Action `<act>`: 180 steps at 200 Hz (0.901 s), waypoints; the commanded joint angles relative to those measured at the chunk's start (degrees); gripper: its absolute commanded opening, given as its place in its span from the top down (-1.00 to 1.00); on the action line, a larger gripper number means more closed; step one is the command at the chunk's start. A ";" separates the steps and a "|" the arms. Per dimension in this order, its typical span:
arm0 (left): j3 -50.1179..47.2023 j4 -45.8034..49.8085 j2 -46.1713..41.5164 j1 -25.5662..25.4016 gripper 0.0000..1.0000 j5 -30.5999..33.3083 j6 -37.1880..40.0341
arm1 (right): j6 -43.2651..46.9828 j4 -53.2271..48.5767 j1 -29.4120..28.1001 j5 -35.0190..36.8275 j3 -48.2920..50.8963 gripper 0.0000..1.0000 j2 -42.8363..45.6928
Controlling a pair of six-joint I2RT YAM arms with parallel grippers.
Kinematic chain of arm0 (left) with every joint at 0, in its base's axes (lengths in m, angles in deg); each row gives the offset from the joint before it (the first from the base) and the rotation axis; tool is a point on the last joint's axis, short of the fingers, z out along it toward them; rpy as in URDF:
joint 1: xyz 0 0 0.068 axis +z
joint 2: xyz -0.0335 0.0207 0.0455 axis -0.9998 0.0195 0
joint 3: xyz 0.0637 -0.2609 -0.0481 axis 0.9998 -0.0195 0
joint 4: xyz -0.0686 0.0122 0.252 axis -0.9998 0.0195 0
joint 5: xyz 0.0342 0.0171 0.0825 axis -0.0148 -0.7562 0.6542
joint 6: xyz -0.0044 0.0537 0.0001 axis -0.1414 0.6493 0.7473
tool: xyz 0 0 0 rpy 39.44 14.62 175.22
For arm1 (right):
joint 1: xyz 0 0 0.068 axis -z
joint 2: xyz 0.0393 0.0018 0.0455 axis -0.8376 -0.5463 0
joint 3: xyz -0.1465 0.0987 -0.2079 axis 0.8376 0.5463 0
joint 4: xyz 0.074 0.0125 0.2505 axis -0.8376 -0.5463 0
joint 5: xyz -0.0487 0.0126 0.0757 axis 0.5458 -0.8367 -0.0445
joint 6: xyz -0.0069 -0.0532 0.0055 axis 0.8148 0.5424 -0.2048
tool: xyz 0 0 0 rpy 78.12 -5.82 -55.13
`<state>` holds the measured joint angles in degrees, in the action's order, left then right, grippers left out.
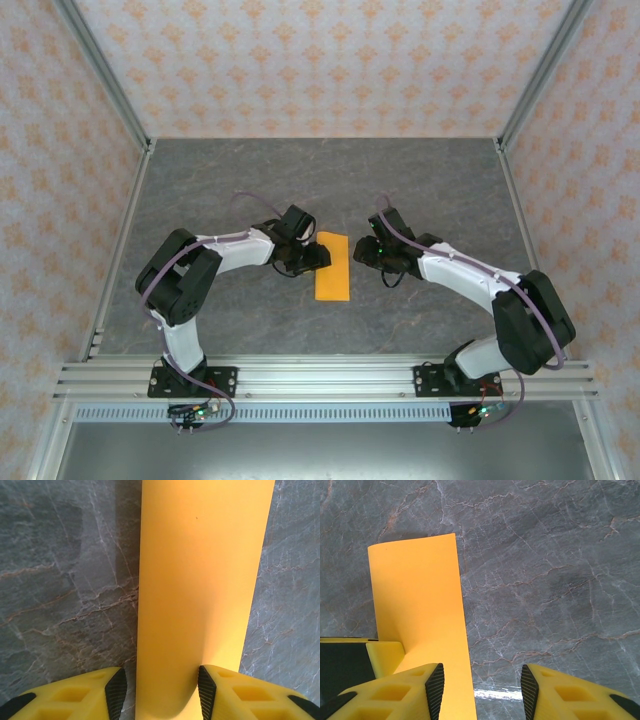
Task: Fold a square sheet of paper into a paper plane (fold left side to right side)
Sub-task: First fold in half a square sheet of paper at the center of the table.
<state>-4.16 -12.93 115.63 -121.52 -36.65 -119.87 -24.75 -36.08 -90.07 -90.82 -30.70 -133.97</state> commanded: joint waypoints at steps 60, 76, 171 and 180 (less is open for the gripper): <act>-0.06 1.93 2.83 -0.70 0.12 2.96 0.45 | 0.58 -0.72 0.20 -0.39 0.11 0.05 -0.37; -0.05 1.91 2.98 -0.67 0.12 3.00 0.32 | 0.52 -0.50 0.07 -0.62 0.27 0.05 -0.40; -0.13 1.90 3.23 -0.68 0.12 3.09 0.18 | -2.87 7.11 -0.54 -6.64 0.99 0.18 -4.95; -0.14 1.85 3.22 -0.68 0.12 3.09 0.18 | -3.45 8.17 -0.64 -7.61 0.91 0.21 -5.78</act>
<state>-4.07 -12.54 115.67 -121.52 -36.39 -119.79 -26.36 -31.80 -90.20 -95.89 -30.46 -137.66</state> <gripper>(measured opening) 0.439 0.415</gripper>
